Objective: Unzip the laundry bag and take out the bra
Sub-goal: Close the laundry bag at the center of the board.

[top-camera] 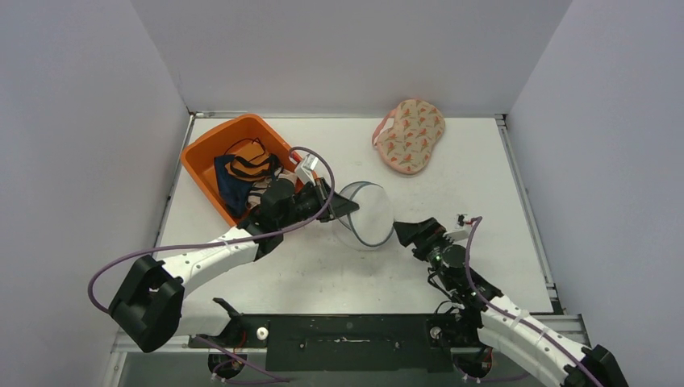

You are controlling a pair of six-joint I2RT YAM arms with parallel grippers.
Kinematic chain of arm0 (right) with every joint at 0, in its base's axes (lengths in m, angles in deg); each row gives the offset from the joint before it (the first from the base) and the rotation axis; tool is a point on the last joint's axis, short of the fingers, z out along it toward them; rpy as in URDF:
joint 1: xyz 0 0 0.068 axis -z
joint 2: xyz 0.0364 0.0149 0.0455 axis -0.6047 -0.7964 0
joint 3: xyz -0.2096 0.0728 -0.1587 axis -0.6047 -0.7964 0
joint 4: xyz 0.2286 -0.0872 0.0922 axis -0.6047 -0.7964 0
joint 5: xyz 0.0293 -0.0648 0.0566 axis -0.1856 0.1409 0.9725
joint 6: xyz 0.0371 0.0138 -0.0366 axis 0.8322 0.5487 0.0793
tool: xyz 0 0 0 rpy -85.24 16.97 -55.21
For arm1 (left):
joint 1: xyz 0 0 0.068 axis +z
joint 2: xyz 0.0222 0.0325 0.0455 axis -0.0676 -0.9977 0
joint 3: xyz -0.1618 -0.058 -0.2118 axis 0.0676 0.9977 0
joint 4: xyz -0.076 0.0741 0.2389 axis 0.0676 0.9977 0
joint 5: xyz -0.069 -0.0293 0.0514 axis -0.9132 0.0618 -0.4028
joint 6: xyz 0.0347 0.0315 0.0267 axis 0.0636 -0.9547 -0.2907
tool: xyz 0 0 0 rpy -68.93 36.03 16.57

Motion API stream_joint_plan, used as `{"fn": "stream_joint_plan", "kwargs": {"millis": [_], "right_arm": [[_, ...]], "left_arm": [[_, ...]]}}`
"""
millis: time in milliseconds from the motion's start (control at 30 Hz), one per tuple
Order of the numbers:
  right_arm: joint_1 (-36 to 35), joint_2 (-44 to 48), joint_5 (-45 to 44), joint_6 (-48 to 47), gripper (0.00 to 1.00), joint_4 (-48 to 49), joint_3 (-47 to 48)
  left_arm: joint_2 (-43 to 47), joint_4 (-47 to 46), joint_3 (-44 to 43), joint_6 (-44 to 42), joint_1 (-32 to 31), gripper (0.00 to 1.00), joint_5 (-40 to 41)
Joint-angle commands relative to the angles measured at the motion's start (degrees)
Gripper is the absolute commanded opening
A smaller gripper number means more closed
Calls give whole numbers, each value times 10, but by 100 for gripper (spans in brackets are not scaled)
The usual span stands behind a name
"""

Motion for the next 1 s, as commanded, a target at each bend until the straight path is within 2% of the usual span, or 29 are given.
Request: {"fn": "stream_joint_plan", "kwargs": {"millis": [0,100,200,433,667,867,900,967], "right_arm": [[110,-88,234,53,93,301,-54],[146,-170,300,74,93,443,-81],[149,-230,321,81,92,519,-80],[152,-309,338,72,84,556,-48],[155,-380,342,64,67,567,-24],[157,-421,331,49,69,579,-11],[156,-426,330,46,65,581,-10],[156,-432,331,42,52,590,-6]], "left_arm": [[24,-83,15,-8,13,0,-37],[26,-86,16,-8,20,0,-45],[23,-86,17,-11,24,0,-49],[5,-107,20,-5,35,0,-64],[0,-110,20,-4,39,0,-70],[-9,-110,21,-7,42,0,-69],[-13,-108,21,-8,43,0,-70],[-19,-108,19,-9,44,0,-70]]}}
